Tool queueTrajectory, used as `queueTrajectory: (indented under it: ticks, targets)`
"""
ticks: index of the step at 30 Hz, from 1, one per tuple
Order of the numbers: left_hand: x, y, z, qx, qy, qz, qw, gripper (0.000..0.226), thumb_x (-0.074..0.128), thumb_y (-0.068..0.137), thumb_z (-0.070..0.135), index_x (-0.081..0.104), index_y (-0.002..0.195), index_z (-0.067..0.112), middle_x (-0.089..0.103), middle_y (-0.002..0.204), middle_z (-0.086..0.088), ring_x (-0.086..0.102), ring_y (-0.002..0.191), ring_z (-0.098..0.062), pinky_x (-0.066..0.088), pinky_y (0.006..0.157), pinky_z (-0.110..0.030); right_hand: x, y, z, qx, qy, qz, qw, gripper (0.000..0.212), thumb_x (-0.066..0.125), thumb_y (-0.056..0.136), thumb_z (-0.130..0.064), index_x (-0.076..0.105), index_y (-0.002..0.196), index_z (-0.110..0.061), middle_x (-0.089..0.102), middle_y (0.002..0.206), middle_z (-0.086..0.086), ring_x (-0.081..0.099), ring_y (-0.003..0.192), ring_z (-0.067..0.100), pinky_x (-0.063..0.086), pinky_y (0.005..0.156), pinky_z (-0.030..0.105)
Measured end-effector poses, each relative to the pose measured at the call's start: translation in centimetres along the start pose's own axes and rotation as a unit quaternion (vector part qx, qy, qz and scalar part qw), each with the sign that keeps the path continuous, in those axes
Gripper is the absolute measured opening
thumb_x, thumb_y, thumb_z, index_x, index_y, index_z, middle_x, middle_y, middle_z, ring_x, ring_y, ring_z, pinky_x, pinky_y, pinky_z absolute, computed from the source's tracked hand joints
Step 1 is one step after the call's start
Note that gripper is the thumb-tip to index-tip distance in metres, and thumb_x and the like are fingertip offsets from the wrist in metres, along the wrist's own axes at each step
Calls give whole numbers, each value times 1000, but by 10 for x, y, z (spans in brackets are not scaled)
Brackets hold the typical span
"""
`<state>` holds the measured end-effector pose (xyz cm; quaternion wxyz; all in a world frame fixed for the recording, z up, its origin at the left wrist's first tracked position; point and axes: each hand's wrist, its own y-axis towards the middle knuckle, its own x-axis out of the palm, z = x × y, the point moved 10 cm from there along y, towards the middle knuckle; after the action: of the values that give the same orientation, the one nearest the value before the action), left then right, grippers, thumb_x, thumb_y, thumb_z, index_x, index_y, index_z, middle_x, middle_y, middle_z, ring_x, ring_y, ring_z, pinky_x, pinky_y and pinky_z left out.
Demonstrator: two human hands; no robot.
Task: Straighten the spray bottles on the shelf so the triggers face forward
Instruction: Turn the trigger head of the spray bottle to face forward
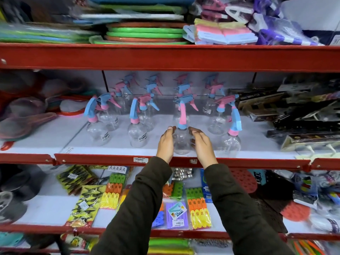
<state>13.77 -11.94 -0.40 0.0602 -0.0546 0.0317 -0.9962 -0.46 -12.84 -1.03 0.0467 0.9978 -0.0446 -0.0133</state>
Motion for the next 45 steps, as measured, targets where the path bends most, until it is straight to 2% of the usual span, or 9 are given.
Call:
queueTrajectory:
  ticks: [10, 13, 16, 21, 26, 31, 36, 41, 45]
  targets:
    - [-2, -22, 2, 24, 38, -42, 998, 48, 24, 104, 45, 56, 130, 21, 57, 136, -2, 52, 124, -17, 35, 112, -34, -1, -29, -9, -33, -51, 1, 998, 24, 43, 103, -32, 66, 112, -36, 68, 129, -1, 61, 128, 23, 44, 117, 49]
    - [-5, -28, 6, 40, 45, -34, 998, 49, 25, 102, 47, 55, 132, 22, 52, 143, 0, 47, 131, -17, 31, 115, -35, -4, -36, -15, -40, -54, 21, 998, 34, 44, 105, -27, 60, 134, -23, 60, 143, 2, 54, 131, 15, 41, 113, 29]
    - [-19, -34, 10, 83, 43, 7, 996, 53, 28, 96, 52, 50, 139, 31, 44, 150, 3, 38, 140, -14, 27, 122, -43, -13, -51, -29, -81, -36, 78, 993, 34, 45, 105, -26, 62, 134, -24, 58, 145, 0, 52, 121, -3, 37, 99, 11]
    - [-43, -49, 24, 128, 1, 35, 991, 46, 30, 95, 49, 58, 128, 34, 53, 142, 7, 46, 135, -15, 32, 120, -47, 0, -85, -42, -134, 30, 122, 983, 29, 50, 102, -30, 70, 122, -24, 68, 130, -4, 64, 121, 10, 51, 102, 31]
    - [-84, -52, 33, 171, -3, 91, 981, 40, 33, 100, 43, 59, 128, 31, 51, 140, 5, 45, 134, -13, 33, 117, -37, 48, -96, -47, -148, 58, 77, 984, 28, 51, 102, -26, 70, 120, -17, 71, 123, -2, 69, 112, 13, 58, 91, 28]
    - [-132, -34, 36, 135, 47, 168, 975, 48, 33, 103, 38, 35, 149, 23, 26, 155, -7, 25, 146, -23, 19, 120, -38, 106, -61, -25, -79, 3, 21, 997, 29, 46, 103, -37, 64, 125, -34, 62, 140, -8, 56, 134, 14, 46, 117, 43]
    - [-145, 1, 36, 60, 44, 93, 993, 55, 27, 102, 44, 39, 146, 14, 32, 157, -15, 28, 148, -27, 17, 123, -37, 145, -28, -23, 4, 8, 4, 1000, 44, 40, 107, -35, 50, 147, -22, 49, 157, 1, 44, 142, 14, 31, 126, 40]
    - [-145, 38, 10, 31, 18, 35, 999, 67, 31, 75, 70, 66, 110, 24, 66, 129, -14, 61, 119, -26, 41, 113, -46, 172, -21, -22, 35, 40, -21, 998, 37, 35, 108, -29, 58, 136, -19, 59, 127, -2, 54, 120, 14, 42, 102, 30]
    - [-151, 32, 10, 27, 20, 16, 999, 80, 33, 71, 76, 62, 124, 22, 65, 130, -10, 61, 121, -23, 42, 113, -46, 169, -29, -20, 21, 47, -2, 999, 27, 36, 108, -30, 59, 121, -27, 64, 108, -15, 60, 102, 1, 45, 101, 28]
